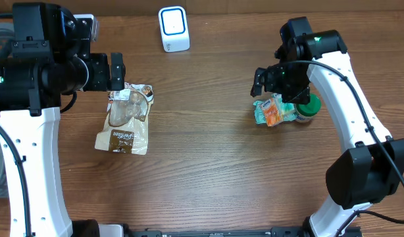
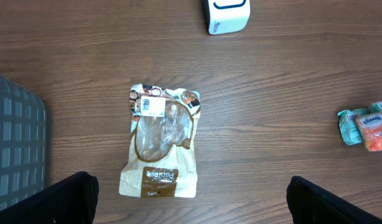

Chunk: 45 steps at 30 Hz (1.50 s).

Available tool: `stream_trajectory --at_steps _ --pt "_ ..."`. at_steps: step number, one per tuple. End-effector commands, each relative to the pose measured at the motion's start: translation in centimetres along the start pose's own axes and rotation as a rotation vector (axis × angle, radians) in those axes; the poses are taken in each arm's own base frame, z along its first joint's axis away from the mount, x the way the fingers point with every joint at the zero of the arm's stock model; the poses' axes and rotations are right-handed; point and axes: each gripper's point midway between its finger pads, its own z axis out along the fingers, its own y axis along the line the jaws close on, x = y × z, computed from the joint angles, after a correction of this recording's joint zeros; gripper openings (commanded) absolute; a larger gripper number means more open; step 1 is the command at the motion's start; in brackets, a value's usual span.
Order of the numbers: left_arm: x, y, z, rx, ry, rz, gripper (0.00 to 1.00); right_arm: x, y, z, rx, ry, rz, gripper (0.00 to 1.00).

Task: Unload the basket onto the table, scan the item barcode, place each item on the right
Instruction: 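Open the right gripper and lift it off the orange pack, then move the right gripper left toward the bean bag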

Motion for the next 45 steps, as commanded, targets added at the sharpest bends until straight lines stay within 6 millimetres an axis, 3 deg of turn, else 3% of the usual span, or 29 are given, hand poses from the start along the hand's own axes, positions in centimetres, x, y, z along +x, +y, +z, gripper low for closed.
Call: stream_trajectory --at_steps 1,10,18,29,40,45 --pt "-0.3 0.1 -0.5 -0.005 -0.018 -0.003 0.99 -0.2 1.6 -1.6 -0.044 -0.049 -0.035 1.0" --pt "-0.3 0.1 -0.5 -0.005 -0.018 -0.003 1.0 0.2 3.7 -0.7 -0.054 -0.05 -0.092 1.0" --pt "-0.3 0.1 -0.5 -0.005 -0.018 -0.003 1.0 1.2 6.5 1.3 -0.109 -0.037 -0.155 0.99" --pt "-0.3 0.1 -0.5 -0.005 -0.018 -0.003 1.0 2.9 13.3 4.7 -0.256 -0.079 -0.304 0.95" --pt "-0.3 0.1 -0.5 -0.005 -0.018 -0.003 1.0 2.5 22.0 5.8 -0.449 -0.265 -0.241 0.86" --pt "-0.3 0.1 -0.5 -0.005 -0.018 -0.003 1.0 3.8 25.4 6.7 -0.522 -0.333 -0.218 0.84"
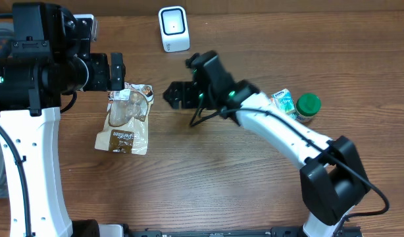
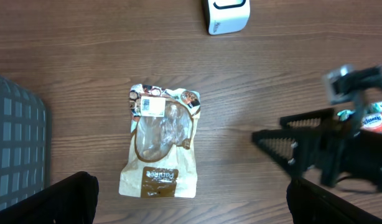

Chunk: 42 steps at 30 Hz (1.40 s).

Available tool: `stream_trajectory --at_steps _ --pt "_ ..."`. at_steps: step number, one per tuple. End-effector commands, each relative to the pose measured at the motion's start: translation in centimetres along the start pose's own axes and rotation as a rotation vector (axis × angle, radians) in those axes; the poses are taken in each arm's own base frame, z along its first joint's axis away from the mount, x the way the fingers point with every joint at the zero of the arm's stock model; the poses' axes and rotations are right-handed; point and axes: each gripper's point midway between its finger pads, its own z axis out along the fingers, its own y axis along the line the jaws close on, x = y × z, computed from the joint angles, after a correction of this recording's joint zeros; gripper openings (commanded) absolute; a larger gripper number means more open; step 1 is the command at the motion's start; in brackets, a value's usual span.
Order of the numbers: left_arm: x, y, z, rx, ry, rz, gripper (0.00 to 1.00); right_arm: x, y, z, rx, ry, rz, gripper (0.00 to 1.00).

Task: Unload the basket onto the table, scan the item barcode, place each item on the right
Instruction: 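Move the right gripper left toward the bean bag, then lower the right gripper and grasp the top of the bean bag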

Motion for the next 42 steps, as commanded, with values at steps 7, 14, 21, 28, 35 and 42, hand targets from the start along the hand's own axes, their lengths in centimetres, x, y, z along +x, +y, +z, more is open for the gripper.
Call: stream_trajectory --at_steps 7,14,21,28,35,42 --pt "-0.3 0.1 -0.5 -0.005 -0.017 -0.003 1.0 4.9 3.4 5.0 -0.023 0.009 0.012 0.82" --pt "-0.3 0.1 -0.5 -0.005 -0.017 -0.003 1.0 8.7 1.3 10.1 0.038 0.063 -0.004 0.81" --pt "-0.3 0.1 -0.5 -0.005 -0.017 -0.003 0.99 8.9 -0.3 12.3 0.067 0.03 -0.026 0.81" --pt "-0.3 0.1 -0.5 -0.005 -0.017 -0.003 1.0 7.7 0.2 14.1 0.006 -0.05 -0.063 0.81" --pt "-0.3 0.1 -0.5 -0.005 -0.017 -0.003 1.0 6.6 0.6 15.4 -0.041 -0.069 -0.097 0.81" --pt "-0.3 0.1 -0.5 -0.005 -0.017 -0.003 1.0 6.3 1.4 17.6 -0.08 -0.012 -0.104 0.81"
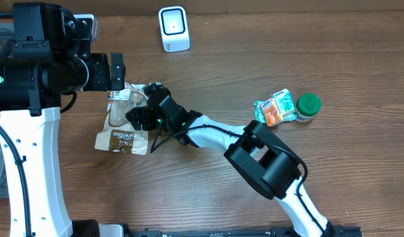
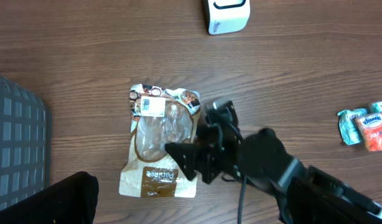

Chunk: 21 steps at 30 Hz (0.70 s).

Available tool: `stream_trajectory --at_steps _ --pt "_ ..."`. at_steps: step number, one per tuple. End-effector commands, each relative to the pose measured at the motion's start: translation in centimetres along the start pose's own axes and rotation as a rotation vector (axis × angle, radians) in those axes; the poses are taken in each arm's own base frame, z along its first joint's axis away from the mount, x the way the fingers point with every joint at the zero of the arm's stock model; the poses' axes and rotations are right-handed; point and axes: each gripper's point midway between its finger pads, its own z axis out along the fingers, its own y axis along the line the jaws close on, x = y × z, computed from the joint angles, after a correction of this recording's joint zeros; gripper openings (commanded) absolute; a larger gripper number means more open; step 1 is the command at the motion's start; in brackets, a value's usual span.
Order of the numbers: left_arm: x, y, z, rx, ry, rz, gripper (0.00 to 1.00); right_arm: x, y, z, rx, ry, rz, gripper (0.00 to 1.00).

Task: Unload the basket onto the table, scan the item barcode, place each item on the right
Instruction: 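Lower the right gripper and grasp the top of the bean bag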

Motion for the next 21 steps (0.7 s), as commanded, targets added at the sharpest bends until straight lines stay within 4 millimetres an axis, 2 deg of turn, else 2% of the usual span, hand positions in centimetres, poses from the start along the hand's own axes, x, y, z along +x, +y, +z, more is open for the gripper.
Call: stream_trajectory --at_steps 1,11,13,21 --pt "-0.3 0.1 -0.5 -0.005 -0.017 -0.003 1.0 1.7 -1.5 1.7 0.013 0.06 0.002 0.81" --pt "-0.3 0.1 -0.5 -0.005 -0.017 -0.003 0.99 2.5 -2.7 2.7 0.031 0.063 0.013 0.8" --pt "-0.3 0.1 -0.5 -0.005 -0.017 -0.003 1.0 3.1 -3.2 3.0 0.039 0.073 0.024 0.75" --pt "-0.3 0.1 -0.5 -0.005 -0.017 -0.003 0.99 5.0 -4.9 3.8 0.075 0.115 0.073 0.28"
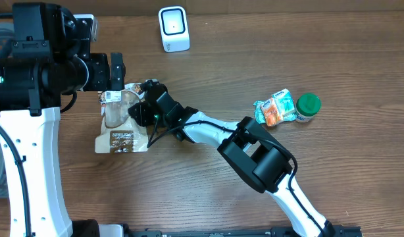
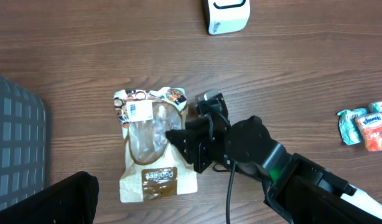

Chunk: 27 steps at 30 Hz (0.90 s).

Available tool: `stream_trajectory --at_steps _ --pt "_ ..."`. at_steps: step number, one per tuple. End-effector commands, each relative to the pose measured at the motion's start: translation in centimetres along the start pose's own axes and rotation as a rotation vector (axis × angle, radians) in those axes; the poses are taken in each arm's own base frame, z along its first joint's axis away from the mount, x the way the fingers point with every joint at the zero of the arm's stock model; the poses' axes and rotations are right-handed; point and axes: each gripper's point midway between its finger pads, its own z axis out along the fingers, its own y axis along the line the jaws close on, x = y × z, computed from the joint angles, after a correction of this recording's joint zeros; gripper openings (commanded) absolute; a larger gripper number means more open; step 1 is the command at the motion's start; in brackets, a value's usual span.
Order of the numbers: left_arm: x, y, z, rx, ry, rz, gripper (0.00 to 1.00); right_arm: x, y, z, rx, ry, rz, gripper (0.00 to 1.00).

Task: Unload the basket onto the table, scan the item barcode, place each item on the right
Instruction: 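Lower the right gripper and grasp the top of the bean bag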

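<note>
A snack bag (image 1: 120,124) with a clear window and a brown label lies flat on the table, its white barcode sticker (image 2: 140,110) at the far end. My right gripper (image 1: 140,112) rests on the bag's right edge (image 2: 186,144); its fingers cover that edge and their spread is unclear. The white scanner (image 1: 174,28) stands upright at the back of the table, and in the left wrist view the scanner (image 2: 227,15) sits at the top edge. My left gripper (image 1: 114,71) hangs open high above the bag's far end, holding nothing.
A grey mesh basket (image 2: 15,146) sits left of the bag. Tissue packets (image 1: 274,108) and a green-lidded jar (image 1: 308,106) lie at the right. My right arm stretches across the middle of the table toward the bag.
The right gripper has settled onto the bag's right edge. The bag's far end has shifted left and the bag now lies slightly turned. The left arm has not moved.
The right gripper was first by the tissue packets and jar at the right. Then it was over mid-table, then above the bag's right side. Now it is on the bag, which has shifted left. The left gripper stayed open above the bag throughout.
</note>
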Motion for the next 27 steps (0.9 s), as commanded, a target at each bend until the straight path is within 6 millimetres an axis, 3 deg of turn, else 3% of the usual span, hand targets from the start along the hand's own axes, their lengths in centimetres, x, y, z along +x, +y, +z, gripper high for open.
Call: stream_trajectory --at_steps 1,5,11,15,20,24,27 --pt "-0.3 0.1 -0.5 -0.005 -0.017 -0.003 0.99 5.2 -4.3 1.7 0.092 0.116 0.07 0.24" --pt "-0.3 0.1 -0.5 -0.005 -0.017 -0.003 0.99 5.4 -4.3 1.6 0.074 0.145 0.089 0.06" --pt "-0.3 0.1 -0.5 -0.005 -0.017 -0.003 1.0 3.6 -4.1 -0.9 0.008 0.216 0.15 0.04" --pt "-0.3 0.1 -0.5 -0.005 -0.017 -0.003 1.0 1.0 -5.2 -4.5 0.064 0.235 0.203 0.04" --pt "-0.3 0.1 -0.5 -0.005 -0.017 -0.003 1.0 -1.7 -6.8 -11.5 0.174 0.28 0.165 0.04" --pt "-0.3 0.1 -0.5 -0.005 -0.017 -0.003 1.0 -1.6 -9.0 -17.1 0.298 0.359 0.074 0.04" --pt "-0.3 0.1 -0.5 -0.005 -0.017 -0.003 1.0 -0.5 -10.6 -19.2 0.364 0.438 0.019 0.04"
